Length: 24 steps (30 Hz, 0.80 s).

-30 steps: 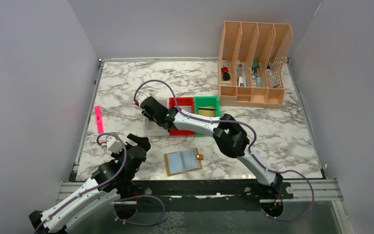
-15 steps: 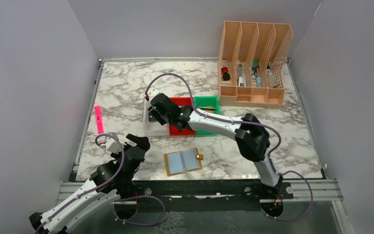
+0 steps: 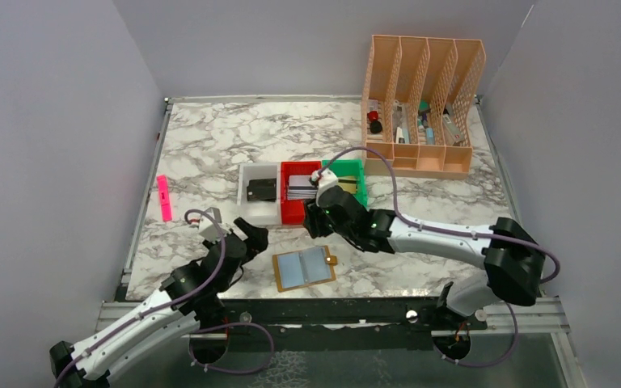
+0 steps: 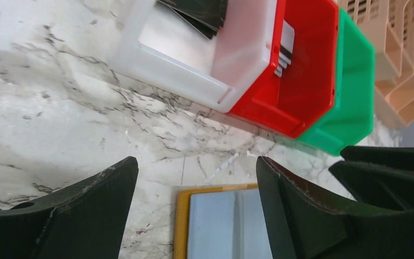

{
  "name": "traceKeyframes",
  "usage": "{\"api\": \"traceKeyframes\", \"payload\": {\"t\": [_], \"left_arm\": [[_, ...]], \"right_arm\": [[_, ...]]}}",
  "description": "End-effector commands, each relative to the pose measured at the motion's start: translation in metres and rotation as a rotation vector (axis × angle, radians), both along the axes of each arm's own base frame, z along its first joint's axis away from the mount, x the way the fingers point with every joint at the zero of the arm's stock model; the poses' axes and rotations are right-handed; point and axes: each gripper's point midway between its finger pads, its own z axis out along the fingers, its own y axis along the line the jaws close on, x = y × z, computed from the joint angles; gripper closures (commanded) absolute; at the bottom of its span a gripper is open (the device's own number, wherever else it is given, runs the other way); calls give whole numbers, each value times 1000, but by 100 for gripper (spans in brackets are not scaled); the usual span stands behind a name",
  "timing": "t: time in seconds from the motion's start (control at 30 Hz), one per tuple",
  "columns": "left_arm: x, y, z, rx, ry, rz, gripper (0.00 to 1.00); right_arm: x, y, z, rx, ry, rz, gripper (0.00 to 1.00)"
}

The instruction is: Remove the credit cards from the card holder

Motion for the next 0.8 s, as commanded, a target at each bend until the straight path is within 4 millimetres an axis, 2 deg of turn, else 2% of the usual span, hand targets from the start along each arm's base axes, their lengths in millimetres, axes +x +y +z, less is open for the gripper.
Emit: {"api": "traceKeyframes", "payload": {"t": [0.0,0.1,0.2,0.37,0.53,0.77], "left_arm": [[1,-45,1,13,3,-219,17],[-1,-67,-7,21,33,-316,19],[-9,-94,-5,-11,33,-460,21],[-20,-122,3,-106,-10,-609,33],[-27,-127,-1,-112,14,-653,42],[-36,-113,-36,-37,165,-622,44]], "right_arm": [[-38,-14,-10,153,163,-16,52],[-59,-30,-30,165,257,-25,52],[-81,-37,-41,181,328,17,53],[-100,-43,-55,215,401,47,55],[-105,-44,-68,214,445,34,57],[-116,-32,-77,231,500,108,62]]}}
